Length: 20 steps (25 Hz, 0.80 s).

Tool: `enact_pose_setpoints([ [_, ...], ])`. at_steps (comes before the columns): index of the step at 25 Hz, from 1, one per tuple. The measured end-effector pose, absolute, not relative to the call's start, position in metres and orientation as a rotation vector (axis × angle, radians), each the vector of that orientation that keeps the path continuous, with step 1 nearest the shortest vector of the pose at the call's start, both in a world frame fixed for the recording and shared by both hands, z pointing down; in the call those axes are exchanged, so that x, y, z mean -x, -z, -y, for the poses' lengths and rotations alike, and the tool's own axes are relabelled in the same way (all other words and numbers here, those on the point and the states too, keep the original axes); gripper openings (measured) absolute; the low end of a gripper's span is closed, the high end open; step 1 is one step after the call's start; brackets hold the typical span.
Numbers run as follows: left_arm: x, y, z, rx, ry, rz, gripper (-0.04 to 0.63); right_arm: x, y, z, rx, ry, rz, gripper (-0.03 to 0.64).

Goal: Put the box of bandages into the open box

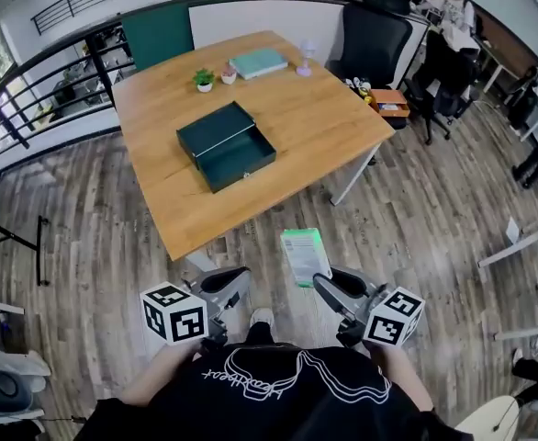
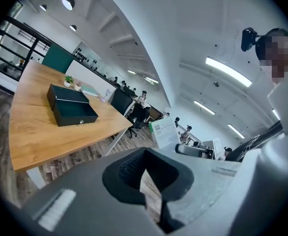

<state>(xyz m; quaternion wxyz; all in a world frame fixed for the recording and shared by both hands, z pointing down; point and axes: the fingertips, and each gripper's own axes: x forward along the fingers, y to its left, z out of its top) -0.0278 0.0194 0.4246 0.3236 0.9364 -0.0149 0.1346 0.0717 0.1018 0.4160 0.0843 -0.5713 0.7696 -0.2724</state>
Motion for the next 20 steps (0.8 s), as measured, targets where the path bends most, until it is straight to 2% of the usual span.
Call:
enact_pose_setpoints([
  [8, 0.013, -0.429, 0.068, -2.436, -0.32, 0.072, 0.0, -0.098, -0.406, -0.017, 1.771, 0.773, -2.364, 0.123],
  [20, 0.007, -0.434, 0.119, -2.441, -0.295, 0.143, 0.0, -0.103, -0.415, 0.048, 1.735, 0.773, -2.514, 0.123],
])
